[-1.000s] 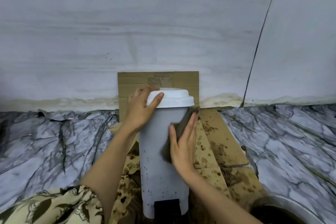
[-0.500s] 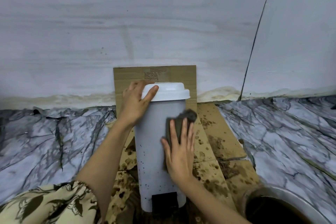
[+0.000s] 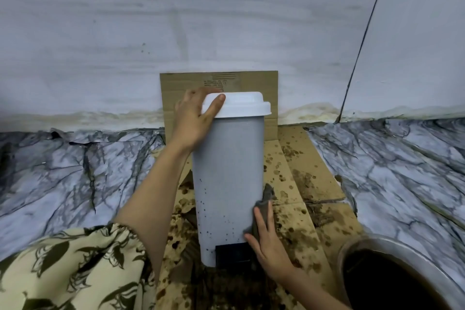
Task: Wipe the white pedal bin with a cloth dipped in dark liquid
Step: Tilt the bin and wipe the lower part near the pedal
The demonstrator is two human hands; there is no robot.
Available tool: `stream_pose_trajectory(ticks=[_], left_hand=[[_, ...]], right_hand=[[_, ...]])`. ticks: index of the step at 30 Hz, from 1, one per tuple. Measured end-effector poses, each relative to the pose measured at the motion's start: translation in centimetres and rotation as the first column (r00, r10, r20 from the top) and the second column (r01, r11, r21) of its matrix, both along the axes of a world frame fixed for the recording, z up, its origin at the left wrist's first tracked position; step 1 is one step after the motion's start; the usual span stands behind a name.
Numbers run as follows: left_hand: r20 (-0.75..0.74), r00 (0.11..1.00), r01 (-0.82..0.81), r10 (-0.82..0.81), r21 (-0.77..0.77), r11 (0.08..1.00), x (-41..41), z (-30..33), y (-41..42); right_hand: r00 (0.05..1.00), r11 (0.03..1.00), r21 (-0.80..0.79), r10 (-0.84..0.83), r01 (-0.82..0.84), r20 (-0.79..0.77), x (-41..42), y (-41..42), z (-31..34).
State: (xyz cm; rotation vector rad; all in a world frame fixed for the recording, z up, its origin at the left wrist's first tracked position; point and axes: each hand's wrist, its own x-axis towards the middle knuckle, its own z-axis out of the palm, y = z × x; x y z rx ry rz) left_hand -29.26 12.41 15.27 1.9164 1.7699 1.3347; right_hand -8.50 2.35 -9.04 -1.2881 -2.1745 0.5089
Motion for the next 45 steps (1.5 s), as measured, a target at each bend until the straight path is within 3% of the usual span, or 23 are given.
stream_pose_trajectory(ticks=[2, 5, 7, 9, 12, 14, 16, 18, 21, 23, 26, 28, 30, 32, 35, 36, 38, 41, 43, 45], left_hand=[[0.008, 1.000, 0.000, 0.000, -0.006, 1.000, -0.2, 0.2, 0.0], [0.009, 1.000, 0.008, -0.008, -0.002, 1.000, 0.1, 0.5, -0.2], [0.013, 1.000, 0.010, -0.010, 0.001, 1.000, 0.2, 0.6, -0.3], [0.018, 1.000, 0.006, -0.006, 0.000, 1.000, -0.1, 0.6, -0.3], [-0.015, 1.000, 0.006, -0.006, 0.017, 1.000, -0.1, 0.6, -0.4], [-0.032, 0.999, 0.023, -0.022, 0.026, 0.999, 0.2, 0.6, -0.4], [-0.027, 0.999, 0.034, -0.033, 0.022, 0.999, 0.2, 0.4, -0.6], [-0.013, 0.999, 0.033, -0.033, 0.003, 0.999, -0.1, 0.2, -0.9], [0.005, 0.999, 0.035, -0.035, -0.010, 0.999, 0.0, 0.1, -1.1], [0.001, 0.999, 0.035, -0.035, 0.002, 0.999, 0.1, 0.2, -1.0], [-0.021, 0.999, 0.033, -0.032, 0.040, 0.999, 0.3, 0.3, -0.8], [-0.021, 0.999, 0.028, -0.027, 0.053, 0.998, 0.3, 0.4, -0.5], [-0.013, 1.000, 0.025, -0.024, 0.063, 0.998, 0.2, 0.3, -0.3], [-0.002, 1.000, 0.023, -0.023, 0.060, 0.998, -0.1, 0.2, -0.1], [-0.008, 1.000, 0.020, -0.020, 0.049, 0.999, -0.4, 0.1, 0.3], [-0.010, 1.000, 0.021, -0.021, 0.044, 0.999, -0.3, 0.1, 0.4], [-0.001, 1.000, 0.025, -0.025, 0.041, 0.999, -0.1, 0.3, 0.6], [0.034, 0.999, 0.020, -0.021, 0.024, 1.000, -0.1, 0.2, 0.7], [0.032, 0.999, 0.016, -0.017, 0.028, 0.999, -0.3, 0.1, 0.7], [0.028, 0.999, 0.018, -0.019, 0.034, 0.999, -0.5, 0.1, 0.8]], right_hand=[[0.994, 0.999, 0.040, -0.015, 0.020, -0.106, -1.2, 1.2, 3.0], [0.948, 0.936, 0.289, -0.110, 0.200, -0.298, -4.4, 4.8, 9.8], [0.923, 0.850, 0.393, -0.241, 0.350, -0.300, -6.3, 7.1, 13.6], [0.935, 0.792, 0.498, -0.325, 0.353, -0.144, -7.6, 7.7, 14.7], [0.959, 0.716, 0.698, -0.180, -0.026, 0.220, -7.4, 6.3, 11.4], [0.886, 0.707, 0.620, 0.021, -0.341, 0.463, -6.3, 4.5, 8.8], [0.737, 0.681, 0.430, 0.242, -0.592, 0.631, -4.6, 3.0, 6.5], [0.605, 0.637, 0.274, 0.385, -0.721, 0.697, -2.7, 2.3, 5.2], [0.611, 0.651, 0.348, 0.227, -0.674, 0.758, -0.5, 2.4, 5.0], [0.714, 0.685, 0.508, 0.025, -0.522, 0.699, -0.5, 3.1, 5.8], [0.900, 0.737, 0.657, -0.167, -0.157, 0.403, -2.5, 4.9, 8.6], [0.939, 0.764, 0.641, -0.268, 0.072, 0.214, -4.4, 5.6, 10.0], [0.938, 0.771, 0.608, -0.326, 0.191, 0.119, -6.2, 5.5, 9.9], [0.945, 0.734, 0.667, -0.294, 0.130, 0.140, -6.8, 4.9, 8.7], [0.934, 0.646, 0.736, -0.098, -0.204, 0.344, -4.6, 4.6, 6.9], [0.920, 0.645, 0.714, -0.041, -0.273, 0.389, -3.4, 4.5, 6.2], [0.936, 0.730, 0.627, 0.052, -0.273, 0.347, -1.7, 3.3, 4.4], [0.996, 0.939, 0.333, 0.085, -0.088, 0.025, -0.6, 0.0, 0.6], [0.990, 0.990, 0.144, 0.014, 0.006, -0.138, -0.2, -1.9, -1.5], [0.983, 1.000, -0.001, -0.015, 0.015, -0.185, 0.1, -4.0, -3.3]])
